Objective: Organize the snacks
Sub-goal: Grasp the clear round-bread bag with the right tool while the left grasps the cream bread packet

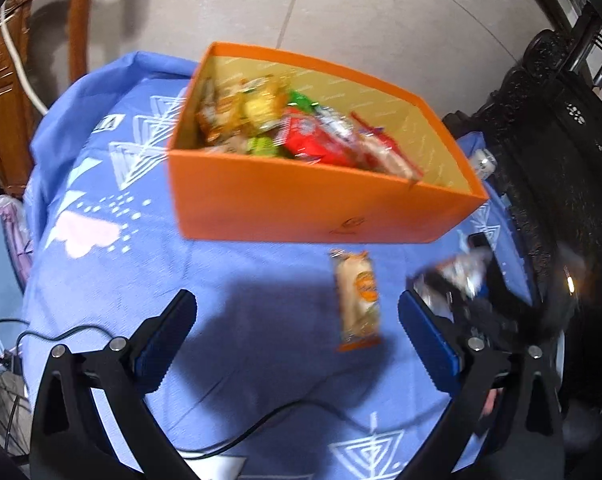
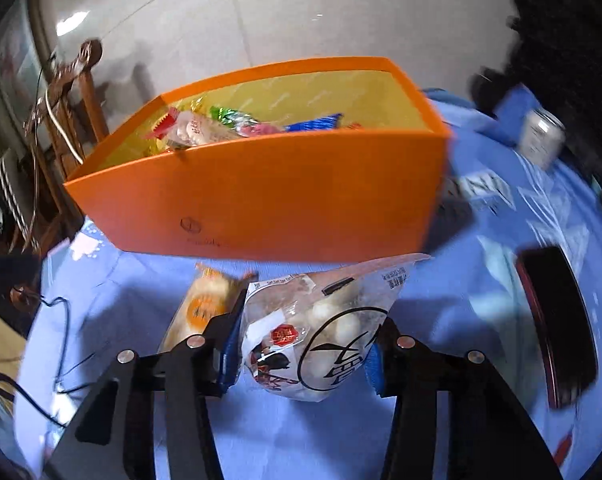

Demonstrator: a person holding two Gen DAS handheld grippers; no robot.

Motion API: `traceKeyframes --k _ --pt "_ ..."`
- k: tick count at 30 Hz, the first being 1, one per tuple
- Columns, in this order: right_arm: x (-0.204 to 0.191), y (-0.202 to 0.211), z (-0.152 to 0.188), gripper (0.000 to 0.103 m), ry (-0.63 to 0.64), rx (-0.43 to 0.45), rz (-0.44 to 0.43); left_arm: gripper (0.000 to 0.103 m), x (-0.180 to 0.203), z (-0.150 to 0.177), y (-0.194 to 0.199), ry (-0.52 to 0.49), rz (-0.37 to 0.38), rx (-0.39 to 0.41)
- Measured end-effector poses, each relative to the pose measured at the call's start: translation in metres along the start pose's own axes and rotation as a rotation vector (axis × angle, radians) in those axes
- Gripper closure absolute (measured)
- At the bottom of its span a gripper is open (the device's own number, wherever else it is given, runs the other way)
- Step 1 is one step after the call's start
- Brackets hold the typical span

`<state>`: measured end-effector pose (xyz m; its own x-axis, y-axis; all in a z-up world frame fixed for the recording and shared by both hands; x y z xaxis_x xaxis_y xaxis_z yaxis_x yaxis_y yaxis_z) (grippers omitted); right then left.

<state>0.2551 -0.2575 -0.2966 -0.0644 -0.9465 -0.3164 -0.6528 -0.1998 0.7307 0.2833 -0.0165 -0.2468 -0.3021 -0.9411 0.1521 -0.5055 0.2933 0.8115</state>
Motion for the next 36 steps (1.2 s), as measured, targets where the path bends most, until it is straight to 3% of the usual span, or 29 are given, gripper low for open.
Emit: traceKeyframes --k 4,8,14,19,25,32,36 --pt "0.017 0.030 0.025 0.053 -0.078 -0.024 0.013 0.004 0.026 -0.016 -0.019 -0.041 0.024 -0.002" --pt "0.034 0.047 0.054 0.053 -0.144 -0.075 0.035 0.004 0.050 -0.017 -0.061 -0.056 0.011 -0.099" --pt "0.042 0.059 0.068 0.053 -0.181 -0.083 0.037 0.004 0.069 0.000 -0.124 -0.020 -0.045 -0.258" --pt "0.047 0.059 0.062 0.053 -0.180 -0.074 0.040 0.004 0.078 0.007 -0.141 -0.064 -0.131 -0.270" --pt "0.051 0.057 0.061 0.053 -0.181 -0.080 0.044 0.005 0.086 0.010 -0.147 -0.101 -0.181 -0.256" --pt "0.051 0.055 0.064 0.052 -0.184 -0.087 0.048 0.023 0.090 0.014 -0.142 -0.101 -0.233 -0.236" --pt "0.050 0.055 0.065 0.052 -0.179 -0.086 0.049 0.039 0.083 0.019 -0.133 -0.098 -0.245 -0.217"
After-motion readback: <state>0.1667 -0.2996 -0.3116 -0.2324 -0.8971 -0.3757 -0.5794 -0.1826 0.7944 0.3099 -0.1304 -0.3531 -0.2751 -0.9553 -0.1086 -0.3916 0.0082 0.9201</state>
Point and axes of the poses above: each gripper's, at about its wrist camera, not at the fingertips, and y roughly against the way its jaws point, x to its right, z to its underside, the point moved 2 cm from there along -y, roughly the way its jaws point, and after that the axes turned 14 degrees about -y, right-handed, at the moved point
